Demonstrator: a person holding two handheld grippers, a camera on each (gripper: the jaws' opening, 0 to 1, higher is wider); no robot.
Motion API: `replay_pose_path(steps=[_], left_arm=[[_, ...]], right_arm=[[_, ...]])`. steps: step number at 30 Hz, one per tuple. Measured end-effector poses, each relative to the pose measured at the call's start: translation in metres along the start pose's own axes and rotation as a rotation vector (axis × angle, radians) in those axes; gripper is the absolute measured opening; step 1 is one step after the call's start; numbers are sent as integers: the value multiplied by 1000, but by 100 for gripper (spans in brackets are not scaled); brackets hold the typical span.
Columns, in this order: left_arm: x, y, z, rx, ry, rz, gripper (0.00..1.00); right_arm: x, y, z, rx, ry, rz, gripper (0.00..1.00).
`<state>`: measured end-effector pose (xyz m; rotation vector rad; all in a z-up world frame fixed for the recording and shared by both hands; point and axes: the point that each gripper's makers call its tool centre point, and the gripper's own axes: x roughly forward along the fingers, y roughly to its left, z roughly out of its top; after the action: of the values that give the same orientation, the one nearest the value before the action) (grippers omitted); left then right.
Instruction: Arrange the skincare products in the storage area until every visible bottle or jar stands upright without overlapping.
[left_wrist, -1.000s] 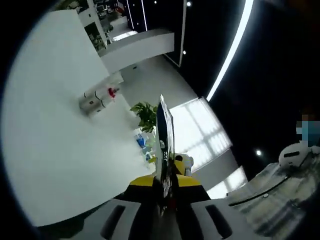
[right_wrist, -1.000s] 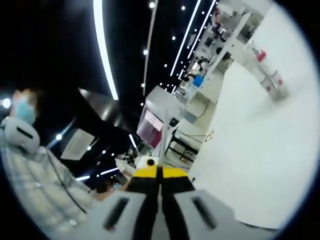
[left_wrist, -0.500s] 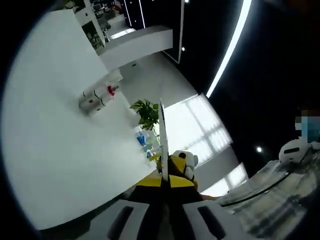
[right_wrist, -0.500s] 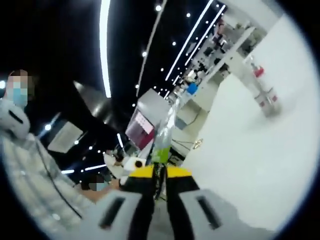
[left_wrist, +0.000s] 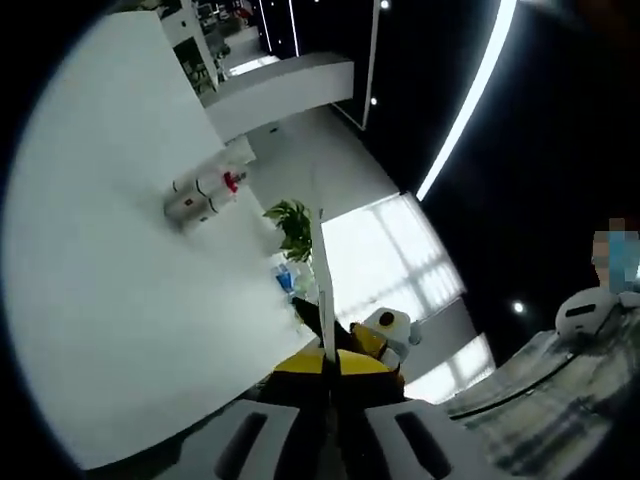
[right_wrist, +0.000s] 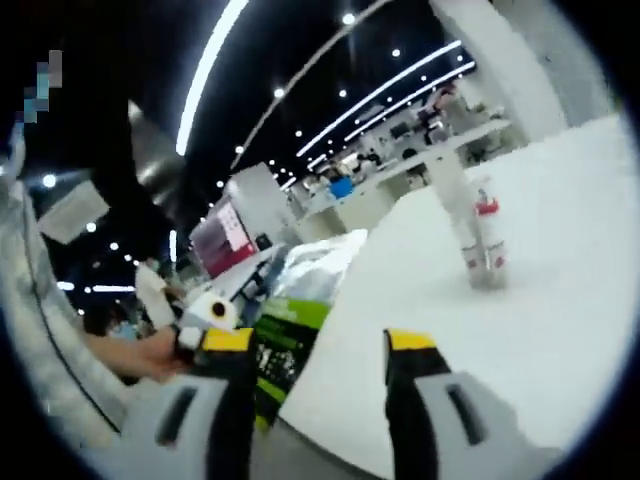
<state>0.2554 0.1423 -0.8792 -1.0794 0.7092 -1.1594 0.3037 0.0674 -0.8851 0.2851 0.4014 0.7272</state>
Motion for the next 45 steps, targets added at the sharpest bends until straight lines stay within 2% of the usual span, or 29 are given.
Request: replay_pose_path(steps=[2,4,5,6,9,10,16,20,25,26,28,29,36,42,45], left_arm=[[-1,1,4,0,-8,4,1],[-2,4,7,4,-16,21,1],[-3,6,9,0,-18,29,1],[-4,7,12,-1,-22,32,1],[-8,9,18,2,-39,43,1],[-10,12,21,9,-45,53,1],[-17,27,33,6,-67,95,1],[-21,34,45,3,-87,115,1],[-21,48,61,-2,-91,143,1],[-20,53,69,-2,-90,159,1],[-20,58,76,5,-90,175,1],[-18,65,88,5,-87,195,1],[-13,86,126,20,-69,251,1],[-12,102,151,2,-86,288,1],[-11,109,159,-2,-89,302,1]], right_arm=[[-2,-17,-5,-121,30,-87,54],[-1,-22,-7,-110,22,-124,59],[0,-25,-7,-138,20,-141,59],[2,-23,-4,-176,4,-144,59],[2,-11,15,-205,-89,-107,59],[0,-9,15,-205,-95,-102,61],[4,-14,3,-203,-39,-112,64],[7,-13,-4,-283,-6,-122,66],[9,-18,-10,-296,22,-135,68],[10,-20,-11,-293,30,-140,69],[10,-21,-11,-285,32,-143,69],[9,-21,-11,-281,32,-143,69],[10,-22,-10,-284,33,-147,67],[11,-26,-12,-259,36,-157,70],[11,-24,-12,-262,34,-155,70]])
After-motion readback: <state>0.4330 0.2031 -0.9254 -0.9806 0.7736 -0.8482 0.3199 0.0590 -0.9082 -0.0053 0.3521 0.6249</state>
